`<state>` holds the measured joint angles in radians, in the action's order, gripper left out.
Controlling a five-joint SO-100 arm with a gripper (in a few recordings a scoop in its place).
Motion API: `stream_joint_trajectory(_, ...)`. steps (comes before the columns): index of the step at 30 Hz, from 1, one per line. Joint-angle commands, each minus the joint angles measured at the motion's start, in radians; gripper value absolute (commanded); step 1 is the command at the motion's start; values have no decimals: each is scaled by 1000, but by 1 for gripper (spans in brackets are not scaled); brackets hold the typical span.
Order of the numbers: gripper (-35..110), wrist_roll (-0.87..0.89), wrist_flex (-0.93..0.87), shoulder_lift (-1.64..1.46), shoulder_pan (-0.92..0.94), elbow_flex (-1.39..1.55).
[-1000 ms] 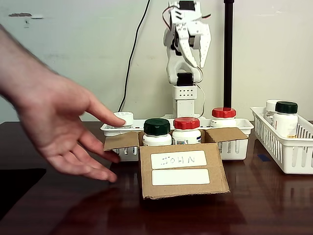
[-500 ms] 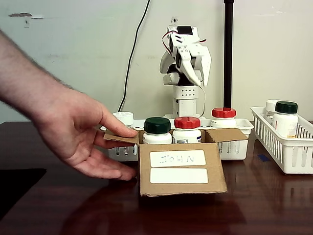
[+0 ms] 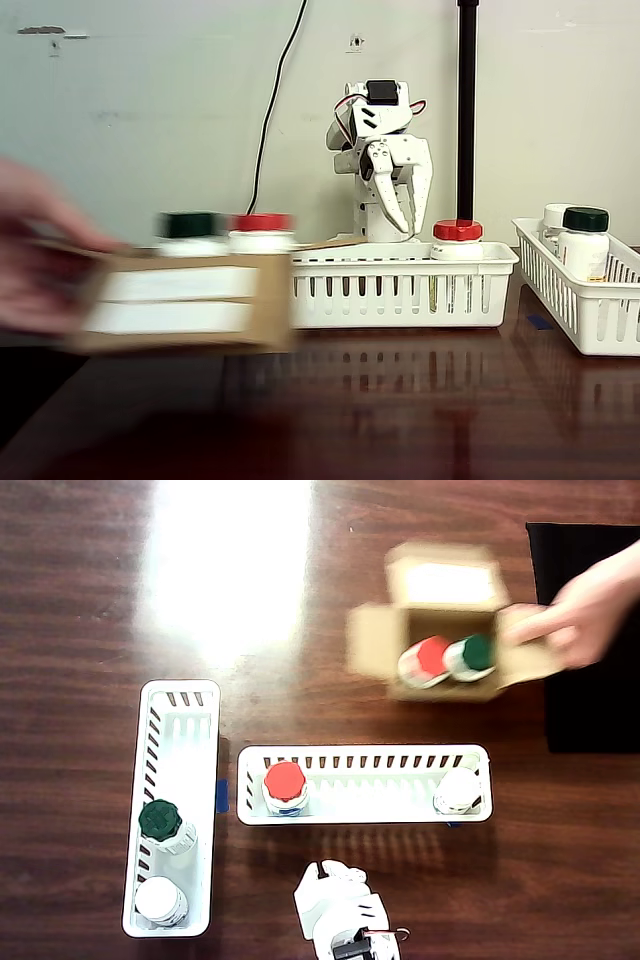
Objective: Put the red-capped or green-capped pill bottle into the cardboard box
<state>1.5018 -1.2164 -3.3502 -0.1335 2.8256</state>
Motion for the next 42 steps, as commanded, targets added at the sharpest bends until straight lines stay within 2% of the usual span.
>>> stream_joint_trajectory(1,1,-40,54,-86,-46,80)
stream_joint_trajectory(4,1,-71,127,-83,-66,135)
stream_joint_trajectory(8,0,-43,74,-86,-117,135)
stream_joint_trajectory(15,0,-135,74,-84,-210,135)
stream_joint_trajectory(28,0,-518,74,-84,-267,135)
stream_joint_trajectory(42,0,-689,74,-84,-267,135)
